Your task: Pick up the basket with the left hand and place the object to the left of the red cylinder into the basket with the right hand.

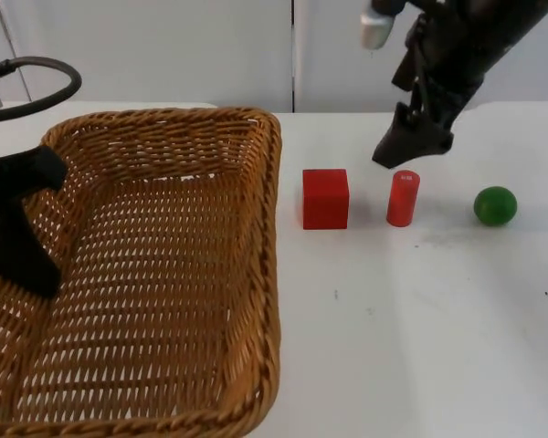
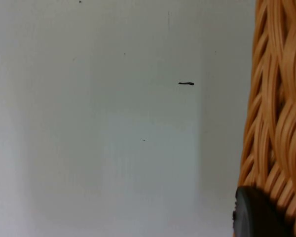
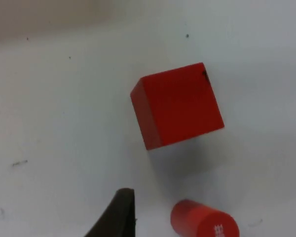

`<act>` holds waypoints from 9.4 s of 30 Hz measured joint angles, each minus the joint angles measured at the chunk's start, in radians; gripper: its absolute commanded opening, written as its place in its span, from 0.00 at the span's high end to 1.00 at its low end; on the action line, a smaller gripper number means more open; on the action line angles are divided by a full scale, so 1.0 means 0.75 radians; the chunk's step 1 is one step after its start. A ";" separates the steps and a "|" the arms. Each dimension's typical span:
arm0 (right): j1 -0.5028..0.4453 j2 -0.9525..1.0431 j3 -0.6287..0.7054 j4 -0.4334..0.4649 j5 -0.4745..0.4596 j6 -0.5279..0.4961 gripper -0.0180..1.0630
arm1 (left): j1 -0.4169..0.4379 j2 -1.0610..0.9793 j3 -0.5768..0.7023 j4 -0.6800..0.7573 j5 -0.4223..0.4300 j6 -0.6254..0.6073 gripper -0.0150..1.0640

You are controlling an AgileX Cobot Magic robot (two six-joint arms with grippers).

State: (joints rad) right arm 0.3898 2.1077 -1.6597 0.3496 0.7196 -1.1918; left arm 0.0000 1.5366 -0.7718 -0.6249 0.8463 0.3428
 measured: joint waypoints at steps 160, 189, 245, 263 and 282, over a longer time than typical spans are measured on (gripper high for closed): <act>0.464 -0.213 -0.301 0.071 0.515 0.247 0.99 | 0.000 0.000 0.000 0.099 -0.011 0.053 0.99; 0.623 -0.213 0.162 0.057 -0.160 0.448 0.99 | 0.000 0.000 0.000 0.076 -0.011 0.100 0.99; 0.623 -0.352 0.396 0.231 -0.566 0.484 0.01 | 0.000 0.000 0.002 0.035 -0.023 0.160 0.99; 0.623 -0.796 0.603 0.231 -0.441 0.516 0.01 | 0.000 0.000 0.002 0.035 -0.030 0.160 0.99; 0.623 -1.116 0.633 -0.082 -0.138 0.850 0.01 | 0.000 0.000 0.002 0.030 -0.032 0.164 0.99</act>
State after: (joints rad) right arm 0.8573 1.2710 -1.1849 0.2884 0.6158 -0.5542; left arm 0.0000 1.5366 -0.7700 -0.6022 0.8222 0.4654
